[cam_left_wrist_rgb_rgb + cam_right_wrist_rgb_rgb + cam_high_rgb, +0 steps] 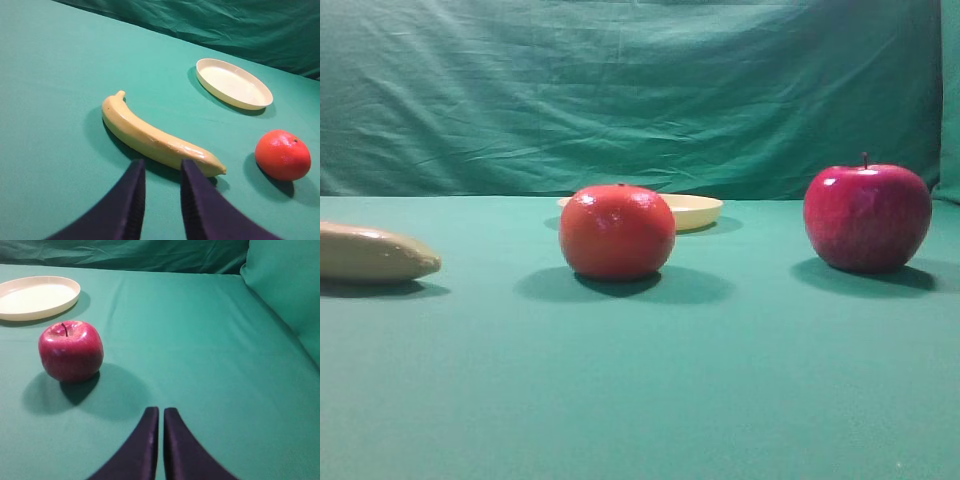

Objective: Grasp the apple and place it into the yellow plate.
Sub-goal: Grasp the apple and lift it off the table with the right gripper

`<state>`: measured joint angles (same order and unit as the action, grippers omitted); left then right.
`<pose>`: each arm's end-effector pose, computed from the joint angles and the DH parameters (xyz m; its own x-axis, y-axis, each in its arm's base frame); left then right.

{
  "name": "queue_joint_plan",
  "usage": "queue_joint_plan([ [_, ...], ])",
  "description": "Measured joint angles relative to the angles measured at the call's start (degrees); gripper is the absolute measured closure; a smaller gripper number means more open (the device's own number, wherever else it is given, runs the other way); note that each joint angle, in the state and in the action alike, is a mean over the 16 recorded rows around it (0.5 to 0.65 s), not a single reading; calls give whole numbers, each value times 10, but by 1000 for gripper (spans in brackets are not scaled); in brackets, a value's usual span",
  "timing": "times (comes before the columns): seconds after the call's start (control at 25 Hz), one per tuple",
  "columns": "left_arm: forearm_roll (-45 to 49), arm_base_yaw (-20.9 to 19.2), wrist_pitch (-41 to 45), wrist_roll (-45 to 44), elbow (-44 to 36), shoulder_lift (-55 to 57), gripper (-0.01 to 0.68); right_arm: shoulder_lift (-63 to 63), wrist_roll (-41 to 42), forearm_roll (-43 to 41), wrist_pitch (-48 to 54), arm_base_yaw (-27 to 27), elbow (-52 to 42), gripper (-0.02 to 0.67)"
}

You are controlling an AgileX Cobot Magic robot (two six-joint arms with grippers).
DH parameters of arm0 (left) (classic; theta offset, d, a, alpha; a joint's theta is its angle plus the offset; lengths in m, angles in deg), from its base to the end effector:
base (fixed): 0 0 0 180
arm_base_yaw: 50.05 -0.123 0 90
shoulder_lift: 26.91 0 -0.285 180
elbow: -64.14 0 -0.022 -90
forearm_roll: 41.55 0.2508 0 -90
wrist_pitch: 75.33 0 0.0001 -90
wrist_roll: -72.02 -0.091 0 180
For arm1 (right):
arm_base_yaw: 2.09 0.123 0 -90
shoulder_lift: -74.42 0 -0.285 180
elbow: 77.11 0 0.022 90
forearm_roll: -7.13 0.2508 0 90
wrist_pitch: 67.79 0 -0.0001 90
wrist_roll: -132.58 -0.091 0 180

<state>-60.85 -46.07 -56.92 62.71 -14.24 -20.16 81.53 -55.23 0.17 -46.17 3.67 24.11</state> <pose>0.0525 -0.0132 0.1799 -0.2413 -0.1404 -0.9602 0.1343 0.9751 -0.1763 0.0526 0.0012 0.1710 -0.2982 -0.0067 -0.9545 -0.0509 0.9987 0.0089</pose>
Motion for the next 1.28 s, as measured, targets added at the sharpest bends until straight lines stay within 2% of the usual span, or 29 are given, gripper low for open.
queue_joint_plan([
  [0.92,0,0,0,0,0,0,516,0,0,1,0,0,0,649],
  [1.28,0,0,0,0,0,0,516,0,-20,41,-5,0,0,649],
])
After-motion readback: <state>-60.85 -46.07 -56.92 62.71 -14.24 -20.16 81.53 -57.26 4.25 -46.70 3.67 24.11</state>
